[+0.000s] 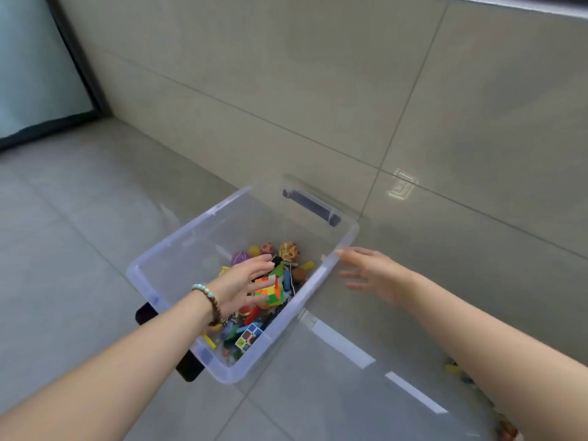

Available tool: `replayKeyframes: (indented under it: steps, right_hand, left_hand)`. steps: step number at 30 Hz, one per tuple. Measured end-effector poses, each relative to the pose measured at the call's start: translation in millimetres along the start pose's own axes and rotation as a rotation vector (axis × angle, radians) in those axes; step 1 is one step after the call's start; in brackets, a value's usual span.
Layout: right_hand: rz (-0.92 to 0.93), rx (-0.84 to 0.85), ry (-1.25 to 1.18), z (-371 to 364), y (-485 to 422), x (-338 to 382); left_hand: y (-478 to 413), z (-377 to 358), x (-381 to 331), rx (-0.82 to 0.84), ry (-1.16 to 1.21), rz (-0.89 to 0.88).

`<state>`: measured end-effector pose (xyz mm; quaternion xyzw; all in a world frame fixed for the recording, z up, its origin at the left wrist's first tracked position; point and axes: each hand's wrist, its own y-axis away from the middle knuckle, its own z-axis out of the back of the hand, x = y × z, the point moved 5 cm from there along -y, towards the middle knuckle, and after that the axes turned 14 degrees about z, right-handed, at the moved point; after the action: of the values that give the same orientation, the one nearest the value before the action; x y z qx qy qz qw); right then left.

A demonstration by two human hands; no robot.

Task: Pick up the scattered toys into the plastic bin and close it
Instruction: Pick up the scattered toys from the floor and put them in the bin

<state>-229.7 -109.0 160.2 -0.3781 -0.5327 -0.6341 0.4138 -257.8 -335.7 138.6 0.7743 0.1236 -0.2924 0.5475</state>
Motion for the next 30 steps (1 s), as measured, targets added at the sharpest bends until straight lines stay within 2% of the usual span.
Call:
replayKeyframes:
  steps: [4,7,11,15,18,20,25,27,30]
  right_hand:
    - [-0.084,0.003,0.183,96.4,41.4,-30.7]
    - [-0.191,-0.027,0.236,165.8,80.2,-67.3]
    - [-0.305,-0.134,0.226,236.2,126.2,-132.0]
    - [-0.383,-0.237,0.196,274.3,155.8,-211.4]
    - [-0.33,-0.266,0.303,290.8,159.6,-258.9]
    - [-0.264,-0.229,0.422,299.4,159.1,-277.8]
    - [-0.21,0.011,0.687,317.6,172.1,-306.1]
    - [-0.184,-0.022,0.648,319.8,179.2,-309.8]
    - [-0.094,-0.176,0.588,320.9,190.4,-311.3]
  left_hand:
    - [-8.9,-80.5,-24.1,0.104,-0.161,-0.082]
    - [-28.3,-151.0,-24.5,0.176,-0.314,-0.078]
    - [-75.1,-232.6,16.7,0.206,-0.562,0.011]
    - [-116.9,-292.2,78.6,0.218,-0.784,0.114]
    - [-144.7,-323.9,122.1,0.244,-0.877,0.192]
    - [-160.6,-339.9,149.3,0.256,-0.89,0.241]
    - [-176.5,-366.0,224.3,0.351,-0.847,0.482]
    - [-174.9,-376.6,252.5,0.371,-0.798,0.571]
    - [-172.2,-393.4,280.9,0.376,-0.762,0.615]
